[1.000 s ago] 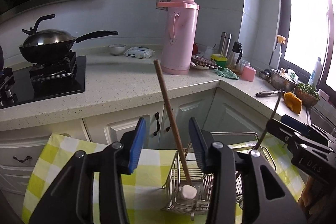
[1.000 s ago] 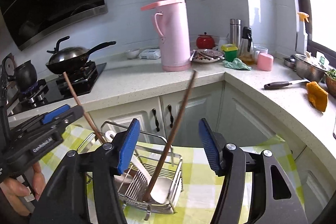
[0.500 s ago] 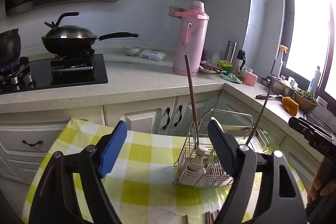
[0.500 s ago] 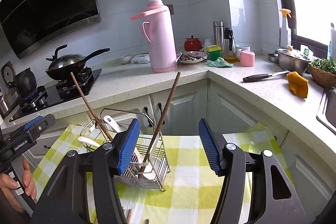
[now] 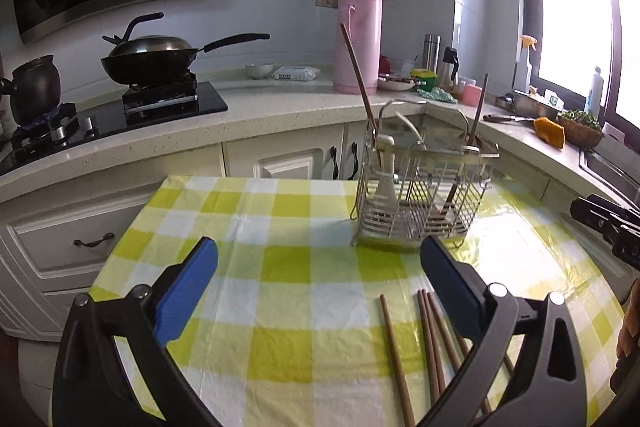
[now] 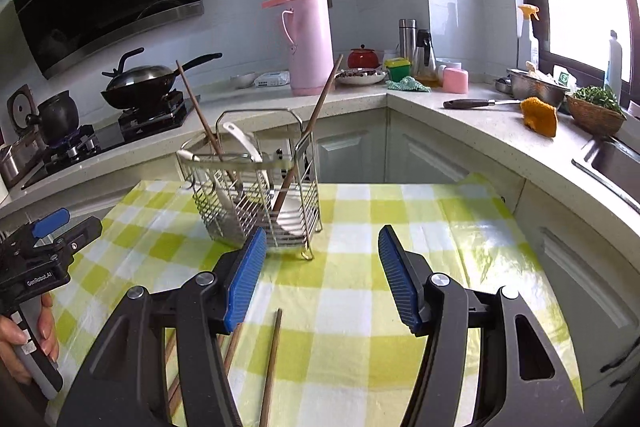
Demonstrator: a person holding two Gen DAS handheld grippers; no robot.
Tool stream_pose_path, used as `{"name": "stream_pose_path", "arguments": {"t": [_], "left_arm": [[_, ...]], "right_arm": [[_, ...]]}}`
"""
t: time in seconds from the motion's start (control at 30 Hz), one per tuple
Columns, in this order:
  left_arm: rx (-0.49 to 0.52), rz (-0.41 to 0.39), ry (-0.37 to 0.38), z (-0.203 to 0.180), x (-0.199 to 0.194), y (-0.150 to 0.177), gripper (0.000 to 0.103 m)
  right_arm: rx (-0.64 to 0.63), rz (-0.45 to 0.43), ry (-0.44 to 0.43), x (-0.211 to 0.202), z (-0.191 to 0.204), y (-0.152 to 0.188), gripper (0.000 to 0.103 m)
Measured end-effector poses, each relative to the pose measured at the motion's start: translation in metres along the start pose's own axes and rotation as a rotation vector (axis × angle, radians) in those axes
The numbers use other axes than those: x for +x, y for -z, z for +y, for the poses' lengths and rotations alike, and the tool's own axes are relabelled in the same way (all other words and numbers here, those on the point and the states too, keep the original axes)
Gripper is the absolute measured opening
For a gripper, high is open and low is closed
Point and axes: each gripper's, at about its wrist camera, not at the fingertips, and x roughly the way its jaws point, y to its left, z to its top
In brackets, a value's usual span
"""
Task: Organize utensils
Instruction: 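Withdraw both open tools from the rack toward the remaining chopsticks, then lower both open tools over the loose wooden chopsticks on the cloth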
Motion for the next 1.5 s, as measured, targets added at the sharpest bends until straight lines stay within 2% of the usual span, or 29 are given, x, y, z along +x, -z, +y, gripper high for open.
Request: {"name": "stream_pose_path", "arguments": {"t": [0.43, 0.63, 0.7, 0.87, 1.17, 1.4, 1.5], "left_arm": [[-0.029, 0.142, 0.038, 0.007, 0.003, 0.065, 0.098], [-0.019, 0.208, 0.061, 0.007, 0.011, 0.081, 0.098], [-0.016, 0.221, 0.063, 0.008, 0.013, 0.084, 0.098], [-0.023, 0.248, 0.064, 0.013, 0.020, 0.088, 0.098], [-0.038, 0.264, 0.073, 0.017, 0.026, 0.087, 0.098], [-0.023, 0.297, 0.099, 0.008, 0.032, 0.085, 0.097], [-0.014, 0.311, 0.113, -0.001, 0.037, 0.082, 0.097]], "right_arm": [[0.023, 0.137, -0.004, 0.012, 0.014, 0.067, 0.056], [-0.023, 0.246, -0.011, 0.034, 0.024, 0.091, 0.056], [-0.033, 0.275, -0.013, 0.042, 0.026, 0.095, 0.053], [-0.052, 0.331, -0.025, 0.057, 0.032, 0.097, 0.037], [-0.110, 0.365, -0.052, 0.070, 0.046, 0.093, 0.025], [-0.139, 0.389, -0.047, 0.079, 0.049, 0.093, 0.022], [-0.142, 0.386, -0.038, 0.079, 0.047, 0.093, 0.014]]}}
